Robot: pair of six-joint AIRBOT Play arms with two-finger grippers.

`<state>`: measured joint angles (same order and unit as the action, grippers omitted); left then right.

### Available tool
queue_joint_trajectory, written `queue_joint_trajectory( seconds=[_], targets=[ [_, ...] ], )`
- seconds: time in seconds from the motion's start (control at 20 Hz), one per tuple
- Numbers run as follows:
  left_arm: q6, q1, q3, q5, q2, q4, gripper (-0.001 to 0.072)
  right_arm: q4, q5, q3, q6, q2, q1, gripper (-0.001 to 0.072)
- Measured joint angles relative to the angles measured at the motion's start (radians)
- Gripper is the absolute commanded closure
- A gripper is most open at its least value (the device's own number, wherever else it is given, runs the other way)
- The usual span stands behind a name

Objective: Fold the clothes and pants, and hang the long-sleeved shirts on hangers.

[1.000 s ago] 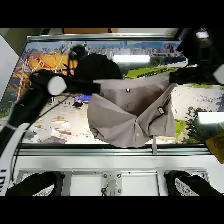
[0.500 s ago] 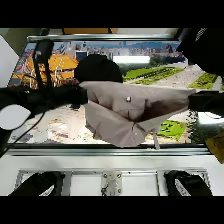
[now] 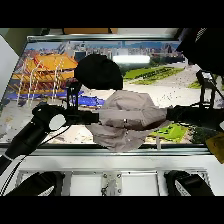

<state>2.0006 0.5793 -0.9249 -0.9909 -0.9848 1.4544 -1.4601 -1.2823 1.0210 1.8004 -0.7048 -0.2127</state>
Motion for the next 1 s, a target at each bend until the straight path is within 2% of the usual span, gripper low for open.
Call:
queue_joint_trajectory(
  seconds=[0.2, 0.25, 0.3, 0.35, 0.4, 0.65, 1.0],
  targets=[
    [0.0, 0.006, 0.016, 0.004, 0.008, -0.007, 0.0692, 0.0, 0.002, -0.007, 0.007, -0.013, -0.007, 0.0701],
    [-0.007, 0.007, 0.018, 0.005, 0.019, -0.007, 0.0645, 0.0, -0.002, -0.008, 0.007, -0.014, -0.008, 0.07],
    [-0.019, 0.008, 0.019, 0.005, 0.029, -0.006, 0.0285, 0.0, -0.003, -0.008, 0.007, -0.014, -0.008, 0.07],
    [-0.027, 0.008, 0.019, 0.006, 0.039, -0.007, 0.0047, 0.001, -0.006, -0.008, 0.007, -0.015, -0.009, 0.0699],
    [-0.034, 0.008, 0.02, 0.007, 0.048, -0.007, 0.0026, 0.002, -0.009, -0.009, 0.008, -0.016, -0.009, 0.0699],
    [-0.058, -0.027, -0.014, 0.003, 0.078, -0.015, 0.0027, 0.005, -0.012, -0.009, 0.01, -0.016, -0.009, 0.0699],
    [-0.18, -0.286, -0.134, -0.012, 0.007, 0.027, 0.0027, 0.005, -0.012, -0.009, 0.01, -0.019, -0.009, 0.0699]
  ],
)
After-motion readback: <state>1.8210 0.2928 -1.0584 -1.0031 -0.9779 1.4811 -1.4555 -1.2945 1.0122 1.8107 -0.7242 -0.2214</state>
